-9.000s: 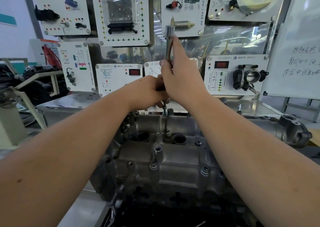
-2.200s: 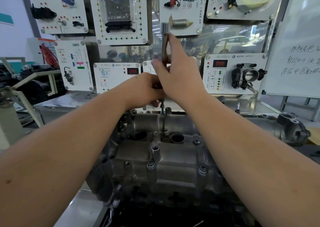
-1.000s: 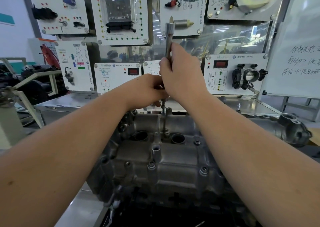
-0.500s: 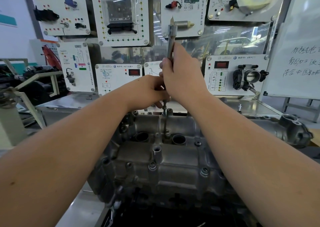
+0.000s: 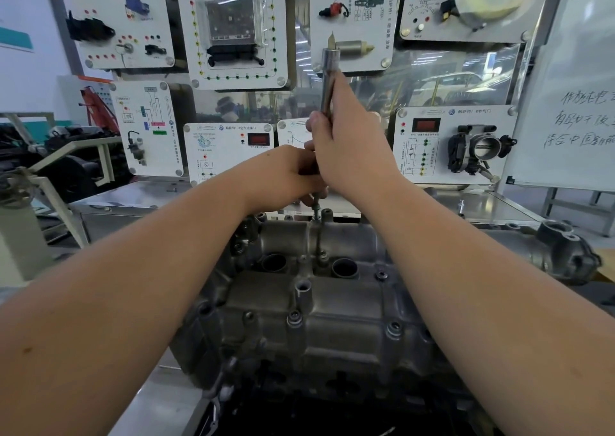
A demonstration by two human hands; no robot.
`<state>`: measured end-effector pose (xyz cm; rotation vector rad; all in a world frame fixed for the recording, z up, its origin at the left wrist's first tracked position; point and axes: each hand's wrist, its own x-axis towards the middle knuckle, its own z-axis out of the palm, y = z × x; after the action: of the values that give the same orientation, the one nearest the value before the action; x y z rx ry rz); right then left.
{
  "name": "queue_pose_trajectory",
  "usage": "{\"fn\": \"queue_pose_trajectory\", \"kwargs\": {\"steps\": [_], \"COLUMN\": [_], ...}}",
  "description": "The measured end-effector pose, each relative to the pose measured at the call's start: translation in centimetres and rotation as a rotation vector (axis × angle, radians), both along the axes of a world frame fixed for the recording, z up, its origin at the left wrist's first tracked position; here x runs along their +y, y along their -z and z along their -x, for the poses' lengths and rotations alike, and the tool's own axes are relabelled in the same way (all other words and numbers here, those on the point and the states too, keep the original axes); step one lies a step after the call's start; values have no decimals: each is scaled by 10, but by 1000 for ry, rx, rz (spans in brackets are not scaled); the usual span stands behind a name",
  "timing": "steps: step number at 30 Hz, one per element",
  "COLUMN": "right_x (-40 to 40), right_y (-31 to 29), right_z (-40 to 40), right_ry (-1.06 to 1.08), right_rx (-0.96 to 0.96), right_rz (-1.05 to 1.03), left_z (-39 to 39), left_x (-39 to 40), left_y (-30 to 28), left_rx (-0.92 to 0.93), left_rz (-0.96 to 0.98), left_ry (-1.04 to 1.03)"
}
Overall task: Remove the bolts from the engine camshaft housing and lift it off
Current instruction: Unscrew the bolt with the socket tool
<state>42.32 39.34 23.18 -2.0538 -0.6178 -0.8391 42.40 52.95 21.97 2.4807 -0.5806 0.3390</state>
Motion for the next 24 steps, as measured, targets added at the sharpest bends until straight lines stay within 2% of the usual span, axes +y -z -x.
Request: {"fn": "queue_pose_trajectory", "kwargs": {"steps": [6, 13, 20, 24], "right_x": [-3, -2, -2, -2], "right_y": [1, -1, 1, 0], "right_z": [2, -1, 0, -1], "right_ry": [26, 63, 53, 81], "right_rx": [-111, -75, -101, -87], "right_rz": [2, 13, 27, 36], "left_z": [-4, -6, -9, -9], "left_x": [0, 0, 2, 2], "left_y": [2, 2, 3, 3], "left_rx": [-24, 15, -52, -18], "left_rz": [-31, -3, -23, 7], "left_ry": [-32, -2, -44, -19]}}
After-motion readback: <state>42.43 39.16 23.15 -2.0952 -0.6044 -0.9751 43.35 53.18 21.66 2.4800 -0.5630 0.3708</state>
